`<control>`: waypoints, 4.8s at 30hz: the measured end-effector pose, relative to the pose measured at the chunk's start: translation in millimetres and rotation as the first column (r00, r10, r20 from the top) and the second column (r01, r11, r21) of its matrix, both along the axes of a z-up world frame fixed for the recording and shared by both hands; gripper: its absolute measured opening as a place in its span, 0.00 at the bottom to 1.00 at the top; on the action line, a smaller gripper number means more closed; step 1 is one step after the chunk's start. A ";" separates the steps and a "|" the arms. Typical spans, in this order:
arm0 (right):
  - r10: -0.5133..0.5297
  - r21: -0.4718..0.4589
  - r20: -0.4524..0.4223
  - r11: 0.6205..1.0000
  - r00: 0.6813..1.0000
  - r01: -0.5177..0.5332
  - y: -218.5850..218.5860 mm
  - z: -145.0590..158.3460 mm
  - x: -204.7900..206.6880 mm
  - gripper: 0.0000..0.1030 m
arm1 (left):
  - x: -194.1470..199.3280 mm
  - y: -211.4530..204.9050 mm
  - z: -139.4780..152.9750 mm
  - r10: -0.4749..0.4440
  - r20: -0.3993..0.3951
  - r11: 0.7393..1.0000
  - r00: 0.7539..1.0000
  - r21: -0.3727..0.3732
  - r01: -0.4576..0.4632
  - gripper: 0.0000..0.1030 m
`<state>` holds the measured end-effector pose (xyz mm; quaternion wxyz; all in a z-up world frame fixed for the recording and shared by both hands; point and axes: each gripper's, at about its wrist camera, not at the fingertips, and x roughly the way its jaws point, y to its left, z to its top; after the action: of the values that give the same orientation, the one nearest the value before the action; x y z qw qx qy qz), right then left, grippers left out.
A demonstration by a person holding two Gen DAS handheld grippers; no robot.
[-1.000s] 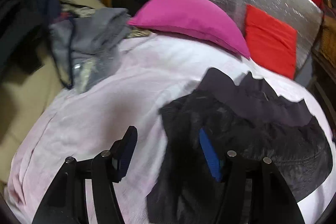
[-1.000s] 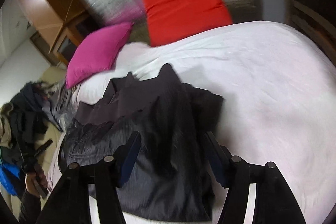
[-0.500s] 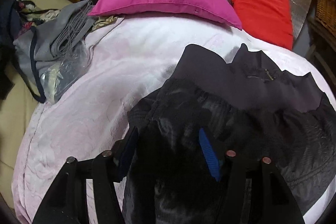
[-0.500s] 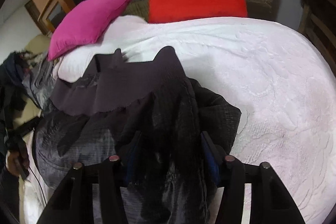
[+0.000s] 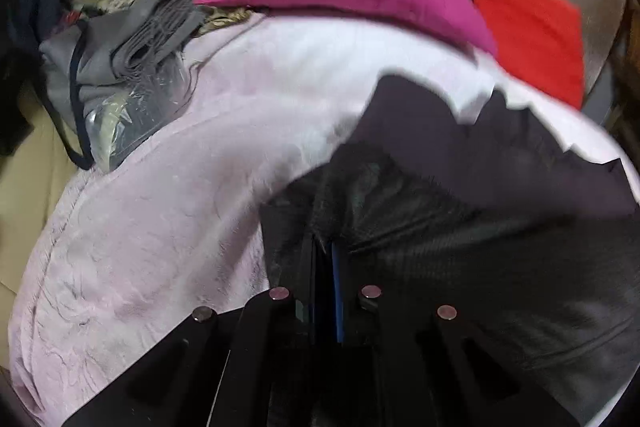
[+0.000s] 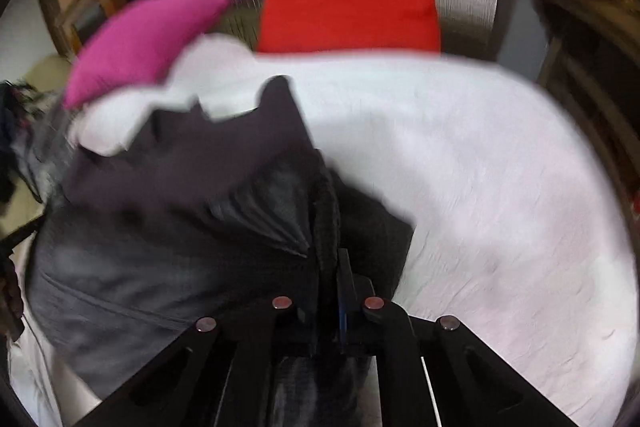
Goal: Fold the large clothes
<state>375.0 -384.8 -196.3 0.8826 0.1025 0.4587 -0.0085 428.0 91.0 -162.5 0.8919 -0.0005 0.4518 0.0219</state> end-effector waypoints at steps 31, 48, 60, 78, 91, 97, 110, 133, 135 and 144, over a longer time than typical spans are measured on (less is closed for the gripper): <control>-0.004 0.124 -0.036 0.992 0.999 0.008 -21.9 -12.4 75.2 0.17 | 71.0 -6.7 -11.5 0.021 -0.093 0.995 0.995 -0.096 -0.030 0.13; 0.056 0.261 0.198 0.959 0.979 -0.107 23.6 73.8 -37.2 0.77 | -49.9 -31.4 82.0 0.007 0.210 0.999 0.978 -0.052 0.005 0.70; -0.057 0.403 0.045 0.914 0.997 0.034 6.1 13.2 -56.6 0.76 | -81.7 -45.2 13.9 0.076 0.022 0.996 0.997 -0.053 -0.074 0.73; 0.082 0.551 0.114 0.824 0.990 -0.131 77.1 34.1 -47.9 0.77 | -112.4 -149.7 50.4 -0.090 0.122 0.992 0.988 -0.077 0.100 0.77; 0.023 0.507 0.091 0.859 0.996 -0.066 62.1 20.1 -69.7 0.77 | -106.3 -155.7 30.3 -0.091 0.043 0.996 0.995 0.025 0.090 0.80; -0.094 0.569 0.023 0.820 0.995 0.065 40.4 -9.7 -99.4 0.84 | -118.0 -101.3 28.8 0.047 0.016 0.994 0.999 -0.098 -0.046 0.83; -0.097 0.465 0.111 0.885 0.989 0.034 -6.5 29.5 -139.9 0.84 | -126.4 -9.3 43.1 0.167 0.039 0.967 0.985 -0.201 -0.156 0.83; 0.078 0.339 0.196 0.930 0.978 -0.142 75.0 51.3 -147.6 0.84 | -169.0 -55.0 73.7 0.079 0.143 0.994 0.987 -0.089 -0.066 0.83; 0.087 0.348 0.189 0.925 0.978 -0.150 74.5 48.3 -142.2 0.84 | -166.0 -54.1 72.6 0.069 0.143 0.995 0.987 -0.076 -0.058 0.83; -0.026 0.406 0.137 0.913 0.990 -0.033 -23.9 50.8 -131.2 0.95 | -117.2 3.4 64.5 0.081 0.085 0.974 0.993 -0.218 -0.061 0.86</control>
<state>243.8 -408.7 -145.5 0.8718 0.2836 0.3877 0.0960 310.8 94.4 -98.0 0.9054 -0.1140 0.4089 0.0047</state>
